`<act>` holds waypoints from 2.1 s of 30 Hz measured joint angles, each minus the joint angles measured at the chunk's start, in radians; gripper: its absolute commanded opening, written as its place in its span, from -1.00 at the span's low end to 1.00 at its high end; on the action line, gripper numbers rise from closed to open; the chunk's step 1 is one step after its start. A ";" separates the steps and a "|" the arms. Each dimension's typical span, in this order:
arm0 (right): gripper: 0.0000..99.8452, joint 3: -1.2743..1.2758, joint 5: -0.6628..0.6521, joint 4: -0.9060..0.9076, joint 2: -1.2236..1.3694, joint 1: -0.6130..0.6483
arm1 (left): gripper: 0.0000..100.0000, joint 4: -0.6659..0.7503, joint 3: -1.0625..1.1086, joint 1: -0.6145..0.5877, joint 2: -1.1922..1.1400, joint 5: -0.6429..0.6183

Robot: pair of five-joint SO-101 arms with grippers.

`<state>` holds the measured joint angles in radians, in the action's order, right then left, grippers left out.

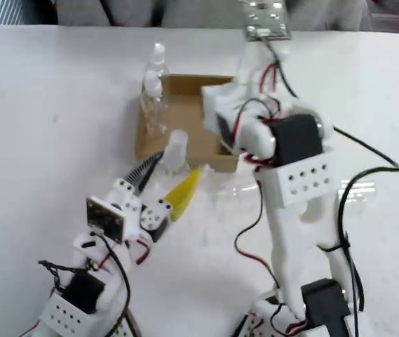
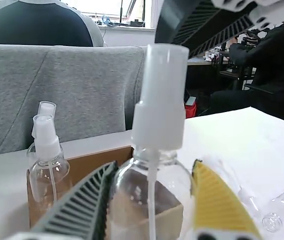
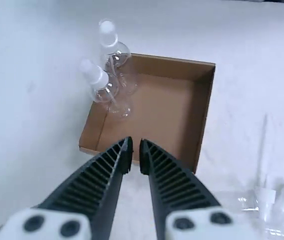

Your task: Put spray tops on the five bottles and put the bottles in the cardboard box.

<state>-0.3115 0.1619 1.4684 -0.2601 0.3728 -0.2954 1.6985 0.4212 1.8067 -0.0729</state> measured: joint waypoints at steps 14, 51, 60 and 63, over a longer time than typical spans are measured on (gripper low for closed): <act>-0.97 0.203 -0.002 0.221 -0.155 -0.169 | -0.95 0.250 0.000 -0.149 0.000 0.000; -0.97 1.659 -0.003 -0.914 -0.652 -0.474 | -0.95 0.884 -0.443 -0.164 -1.105 0.000; -0.97 1.665 -0.003 -0.922 -0.652 -0.474 | -0.95 1.289 -0.448 -0.163 -1.519 0.000; -0.97 1.665 -0.003 -0.922 -0.652 -0.474 | -0.95 1.372 -0.491 -0.163 -1.653 0.000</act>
<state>1.3533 0.1588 0.5462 -0.9122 -0.1013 1.0764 1.2075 0.2585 0.1542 -0.0729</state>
